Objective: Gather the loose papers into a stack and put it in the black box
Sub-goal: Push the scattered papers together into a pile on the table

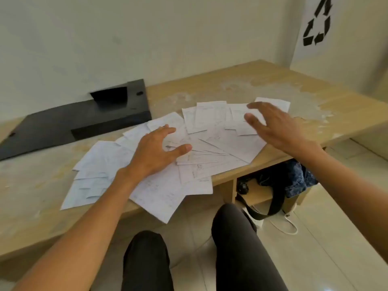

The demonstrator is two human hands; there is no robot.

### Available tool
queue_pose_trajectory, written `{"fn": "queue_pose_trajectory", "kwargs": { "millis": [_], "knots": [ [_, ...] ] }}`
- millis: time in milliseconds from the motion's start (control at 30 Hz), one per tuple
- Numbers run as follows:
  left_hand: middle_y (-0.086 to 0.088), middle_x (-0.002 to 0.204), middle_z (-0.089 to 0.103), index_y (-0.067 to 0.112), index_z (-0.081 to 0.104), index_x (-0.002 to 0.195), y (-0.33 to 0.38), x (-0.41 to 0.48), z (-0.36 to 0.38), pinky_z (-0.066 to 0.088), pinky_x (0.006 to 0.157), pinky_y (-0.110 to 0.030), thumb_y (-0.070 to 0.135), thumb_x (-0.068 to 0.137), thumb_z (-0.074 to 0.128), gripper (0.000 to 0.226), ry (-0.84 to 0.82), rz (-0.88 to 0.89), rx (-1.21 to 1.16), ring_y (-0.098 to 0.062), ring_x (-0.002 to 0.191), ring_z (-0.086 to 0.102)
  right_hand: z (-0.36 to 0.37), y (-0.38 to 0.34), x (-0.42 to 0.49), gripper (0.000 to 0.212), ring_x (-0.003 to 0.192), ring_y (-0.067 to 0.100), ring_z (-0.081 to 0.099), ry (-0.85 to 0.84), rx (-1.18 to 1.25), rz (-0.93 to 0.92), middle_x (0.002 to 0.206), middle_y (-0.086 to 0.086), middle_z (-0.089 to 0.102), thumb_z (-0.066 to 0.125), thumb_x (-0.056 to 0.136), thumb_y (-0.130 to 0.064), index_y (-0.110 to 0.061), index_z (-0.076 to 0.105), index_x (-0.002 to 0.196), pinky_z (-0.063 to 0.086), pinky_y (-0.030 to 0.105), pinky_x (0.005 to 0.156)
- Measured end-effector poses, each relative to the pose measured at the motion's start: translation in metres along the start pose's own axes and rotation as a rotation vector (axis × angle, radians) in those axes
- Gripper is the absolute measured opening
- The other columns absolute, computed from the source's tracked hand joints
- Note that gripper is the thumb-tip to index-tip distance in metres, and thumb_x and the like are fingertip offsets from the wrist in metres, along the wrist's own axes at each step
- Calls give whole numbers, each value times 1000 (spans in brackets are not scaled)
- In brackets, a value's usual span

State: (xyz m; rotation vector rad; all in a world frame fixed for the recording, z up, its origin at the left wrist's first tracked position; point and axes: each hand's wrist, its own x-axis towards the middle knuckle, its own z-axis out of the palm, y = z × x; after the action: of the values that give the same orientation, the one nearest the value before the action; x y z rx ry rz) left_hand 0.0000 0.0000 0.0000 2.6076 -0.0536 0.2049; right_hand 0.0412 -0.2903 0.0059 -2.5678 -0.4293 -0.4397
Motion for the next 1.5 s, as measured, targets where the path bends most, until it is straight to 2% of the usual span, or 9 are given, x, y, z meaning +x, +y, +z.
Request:
{"fn": "queue_pose_trajectory", "kwargs": {
  "millis": [100,200,333,467,733,900,1133,1367,1500],
  "knots": [
    [4,154,33,32,44,138,-2,16,6,32,112,-48,78,64,52,88,-9,15,37,-23,139,35,-3,33,12,47,115,33,53,154,-3,198,135,11,52,39,95,-48,-17,47,130,41,44,92],
    [5,154,34,33,44,137,-10,26,17,38,108,-49,79,63,54,88,-30,5,18,-23,136,38,-4,52,18,55,118,36,50,139,-78,375,133,13,52,39,91,-57,-17,46,128,38,49,96],
    [4,151,38,31,48,135,-18,31,24,36,109,-49,77,63,57,86,-34,41,-17,-21,136,39,1,61,25,78,121,39,48,67,-166,502,133,16,52,32,81,-76,-17,42,133,34,52,99],
    [4,150,39,32,49,133,-20,31,27,37,108,-52,89,58,49,93,-29,50,6,-22,136,39,12,65,26,84,121,38,45,-39,-364,423,130,16,52,36,75,-80,-17,46,128,32,51,99],
    [5,151,37,32,48,134,-21,30,26,31,112,-51,89,58,43,95,-37,60,27,-18,139,34,15,67,38,60,130,29,38,-151,-221,234,142,6,46,47,83,-62,-24,47,130,23,48,106],
    [5,153,35,32,46,136,-16,27,25,26,115,-47,83,66,47,86,-45,50,41,-18,140,31,23,56,43,88,128,33,41,-100,-231,316,138,10,49,30,71,-86,-25,42,133,25,53,104],
    [5,154,32,31,44,138,-9,23,20,20,117,-41,75,65,47,86,-72,42,36,-16,142,26,28,42,46,79,134,26,36,-185,-172,158,146,2,43,49,74,-74,-25,39,136,21,47,108],
    [6,154,31,30,43,139,-8,22,18,19,117,-42,77,64,44,88,-94,33,43,-16,143,25,24,36,41,95,133,20,40,-315,-32,57,146,-1,43,40,58,-85,-31,38,135,23,50,112],
    [5,154,31,30,43,139,-7,22,18,19,117,-42,76,65,45,87,-95,32,47,-16,143,25,19,23,32,104,133,23,40,-264,-17,85,151,0,35,38,56,-90,-31,30,141,29,52,110]
  ]
}}
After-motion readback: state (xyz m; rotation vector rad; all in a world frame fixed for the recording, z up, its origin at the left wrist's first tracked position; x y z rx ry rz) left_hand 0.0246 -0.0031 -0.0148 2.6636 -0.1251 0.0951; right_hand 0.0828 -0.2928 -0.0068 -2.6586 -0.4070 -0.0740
